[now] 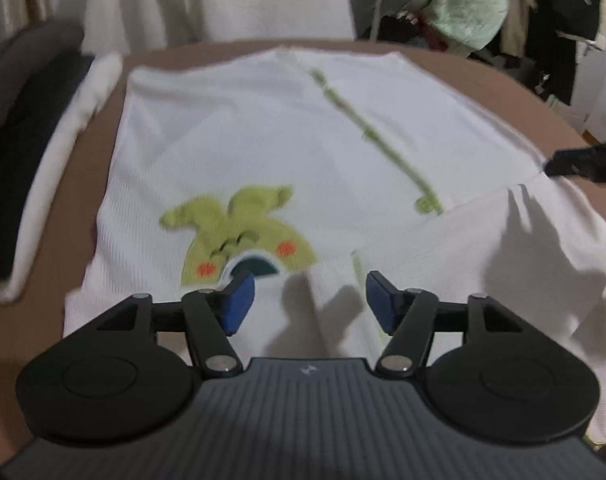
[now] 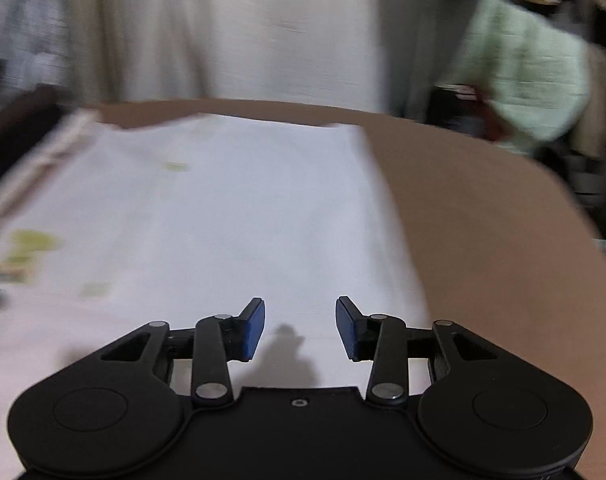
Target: Fold clothes
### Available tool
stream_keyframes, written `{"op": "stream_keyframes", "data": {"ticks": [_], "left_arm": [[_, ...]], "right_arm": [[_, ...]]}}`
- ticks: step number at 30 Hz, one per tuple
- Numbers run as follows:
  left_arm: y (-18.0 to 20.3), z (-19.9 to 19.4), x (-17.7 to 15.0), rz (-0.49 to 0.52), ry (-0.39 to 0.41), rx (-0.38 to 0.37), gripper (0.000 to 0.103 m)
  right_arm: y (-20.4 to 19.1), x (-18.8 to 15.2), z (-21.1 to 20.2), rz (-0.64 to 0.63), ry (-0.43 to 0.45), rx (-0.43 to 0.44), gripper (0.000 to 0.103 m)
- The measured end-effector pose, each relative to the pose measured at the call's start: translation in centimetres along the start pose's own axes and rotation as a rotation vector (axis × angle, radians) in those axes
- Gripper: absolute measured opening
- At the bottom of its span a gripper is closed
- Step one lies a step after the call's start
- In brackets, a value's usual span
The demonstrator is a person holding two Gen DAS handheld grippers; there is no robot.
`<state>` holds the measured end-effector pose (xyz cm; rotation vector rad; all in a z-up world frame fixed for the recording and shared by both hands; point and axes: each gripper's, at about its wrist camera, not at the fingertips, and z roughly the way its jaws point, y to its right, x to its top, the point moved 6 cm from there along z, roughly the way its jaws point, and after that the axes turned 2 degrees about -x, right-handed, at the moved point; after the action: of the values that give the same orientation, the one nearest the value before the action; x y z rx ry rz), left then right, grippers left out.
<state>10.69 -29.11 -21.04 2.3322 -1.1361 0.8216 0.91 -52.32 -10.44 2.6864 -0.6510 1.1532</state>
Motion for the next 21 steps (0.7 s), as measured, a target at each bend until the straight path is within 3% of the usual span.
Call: {"op": "stream_keyframes", "data": {"ticks": [2, 4, 6, 8, 11, 15, 21], "left_arm": [[-1.1, 0.6, 0.0, -0.007, -0.02, 0.071, 0.062], [-2.8, 0.0, 0.9, -0.027, 0.044, 0.141, 0.059], [-4.5, -1.0, 1.9, -0.077, 0.102, 0.17, 0.059], [-5.8, -1.6, 2.1, -0.139, 0.12, 0.129, 0.059], [-6.7, -1.1, 1.2, -0.214, 0.081, 0.056, 0.059], [-7.4, -0.3, 0.4, -0.258, 0.043, 0.04, 0.059], [-8.0, 0.6, 1.0, -0.235, 0.046, 0.056, 0.06]], "right_arm": [[-3.7, -0.6, 0.2, -0.087, -0.021, 0.101, 0.045], [-7.5, -1.3, 0.4, -0.18, -0.043, 0.199, 0.046], [-10.5, -1.9, 0.9, -0.286, -0.06, 0.237, 0.047], [-12.1, -2.4, 1.7, -0.342, -0.079, 0.252, 0.047], [-13.4, -2.8, 3.1, -0.381, -0.119, 0.235, 0.047], [-12.5, -1.4, 4.1, -0.316, -0.115, 0.224, 0.047], [-7.3, 0.5, 4.9, -0.003, -0.085, 0.255, 0.054]]}}
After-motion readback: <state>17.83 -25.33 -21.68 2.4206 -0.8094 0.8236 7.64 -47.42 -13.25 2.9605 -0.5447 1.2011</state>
